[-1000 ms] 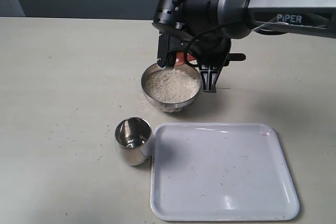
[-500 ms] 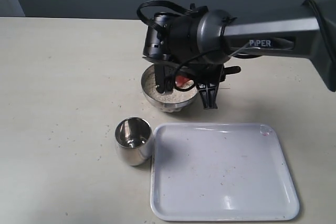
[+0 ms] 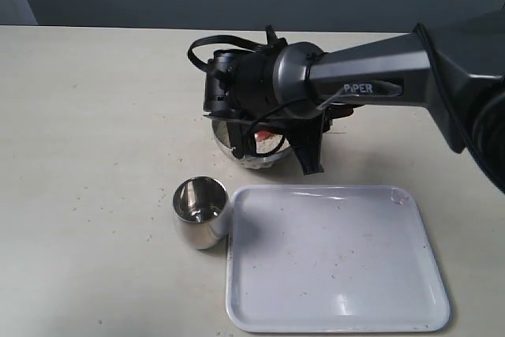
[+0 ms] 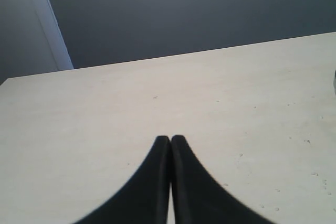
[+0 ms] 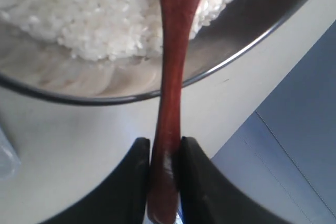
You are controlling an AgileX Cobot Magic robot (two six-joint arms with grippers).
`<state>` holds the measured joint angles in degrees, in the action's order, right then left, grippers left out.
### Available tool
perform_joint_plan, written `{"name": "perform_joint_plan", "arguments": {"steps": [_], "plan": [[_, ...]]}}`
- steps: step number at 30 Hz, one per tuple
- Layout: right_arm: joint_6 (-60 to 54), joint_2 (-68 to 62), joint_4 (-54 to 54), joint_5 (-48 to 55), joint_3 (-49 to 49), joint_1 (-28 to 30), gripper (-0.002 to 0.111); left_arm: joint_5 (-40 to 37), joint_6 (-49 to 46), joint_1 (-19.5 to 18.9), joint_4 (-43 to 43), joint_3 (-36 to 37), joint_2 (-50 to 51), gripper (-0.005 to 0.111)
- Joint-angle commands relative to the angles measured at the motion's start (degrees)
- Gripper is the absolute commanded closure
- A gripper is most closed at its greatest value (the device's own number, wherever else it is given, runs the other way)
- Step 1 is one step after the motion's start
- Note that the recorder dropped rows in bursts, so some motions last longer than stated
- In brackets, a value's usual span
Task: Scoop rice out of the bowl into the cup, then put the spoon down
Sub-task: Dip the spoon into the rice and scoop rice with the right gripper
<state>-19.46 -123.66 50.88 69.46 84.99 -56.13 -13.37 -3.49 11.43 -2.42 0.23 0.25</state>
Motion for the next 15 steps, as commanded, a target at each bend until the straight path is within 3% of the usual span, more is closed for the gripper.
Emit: {"name": "perform_joint_plan", "arguments": {"steps": [1, 10, 15], "plan": [[0.19, -0.21, -0.02, -0.87, -0.2, 0.03, 0.108, 0.08, 0.37, 0.2, -0.05, -0.23, -0.25, 0.106], [-6.32, 0.55, -8.91, -0.2, 0.02, 0.15, 0.108, 0.08, 0.37, 0.2, -0.05, -0.23, -0.25, 0.106], [-6.87, 0.79, -8.03, 0.39, 0.02, 0.15, 0.108, 0.08, 0.37, 0.2, -0.05, -0.23, -0.25, 0.106]]}}
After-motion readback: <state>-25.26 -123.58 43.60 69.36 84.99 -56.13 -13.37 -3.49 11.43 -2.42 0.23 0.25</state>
